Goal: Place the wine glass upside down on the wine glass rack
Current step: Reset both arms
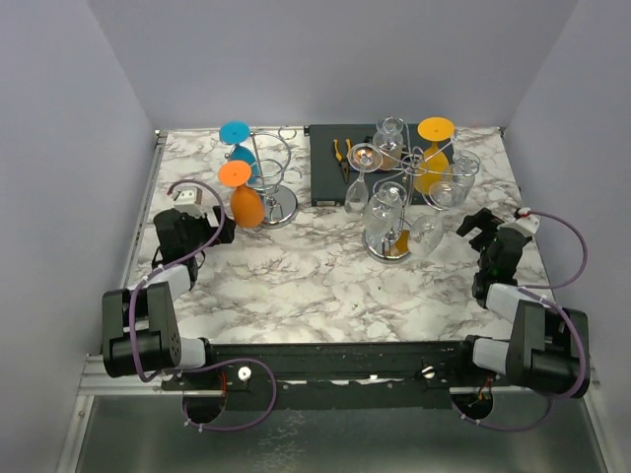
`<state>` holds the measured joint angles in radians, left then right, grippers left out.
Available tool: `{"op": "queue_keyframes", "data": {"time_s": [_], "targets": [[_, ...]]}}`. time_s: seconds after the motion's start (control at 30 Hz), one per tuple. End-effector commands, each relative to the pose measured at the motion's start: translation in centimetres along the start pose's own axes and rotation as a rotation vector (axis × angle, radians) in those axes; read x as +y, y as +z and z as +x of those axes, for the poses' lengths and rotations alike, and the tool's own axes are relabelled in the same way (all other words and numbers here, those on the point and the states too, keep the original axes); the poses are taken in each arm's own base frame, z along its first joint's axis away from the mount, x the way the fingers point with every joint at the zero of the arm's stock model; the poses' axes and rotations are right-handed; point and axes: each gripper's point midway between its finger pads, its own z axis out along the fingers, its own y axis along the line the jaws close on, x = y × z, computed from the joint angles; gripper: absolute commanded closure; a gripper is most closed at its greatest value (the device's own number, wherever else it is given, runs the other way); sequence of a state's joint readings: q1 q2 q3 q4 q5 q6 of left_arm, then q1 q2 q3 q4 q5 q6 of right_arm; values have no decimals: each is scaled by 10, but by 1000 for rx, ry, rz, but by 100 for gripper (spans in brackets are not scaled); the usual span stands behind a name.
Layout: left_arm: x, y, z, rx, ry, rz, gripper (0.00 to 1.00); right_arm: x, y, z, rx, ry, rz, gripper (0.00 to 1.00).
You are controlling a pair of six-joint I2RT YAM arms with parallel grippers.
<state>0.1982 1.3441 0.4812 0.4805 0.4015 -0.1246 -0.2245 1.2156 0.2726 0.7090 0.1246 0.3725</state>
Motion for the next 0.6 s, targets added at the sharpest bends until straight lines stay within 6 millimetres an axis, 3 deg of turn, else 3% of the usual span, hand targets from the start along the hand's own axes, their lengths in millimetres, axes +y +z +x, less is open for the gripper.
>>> {"op": "queue_keyframes", "data": {"time_s": [0.0,0.3,0.57], "targets": [[-5,10,2,-74,80,-6,1,9,8,-9,-64,-39,-61,0],[8,17,-5,-193,72,-68,1,3,21,-2,-86,-108,-44,0],[10,16,6,-302,71,-73,1,6,25,-2,-133,-142,-55,0]]}}
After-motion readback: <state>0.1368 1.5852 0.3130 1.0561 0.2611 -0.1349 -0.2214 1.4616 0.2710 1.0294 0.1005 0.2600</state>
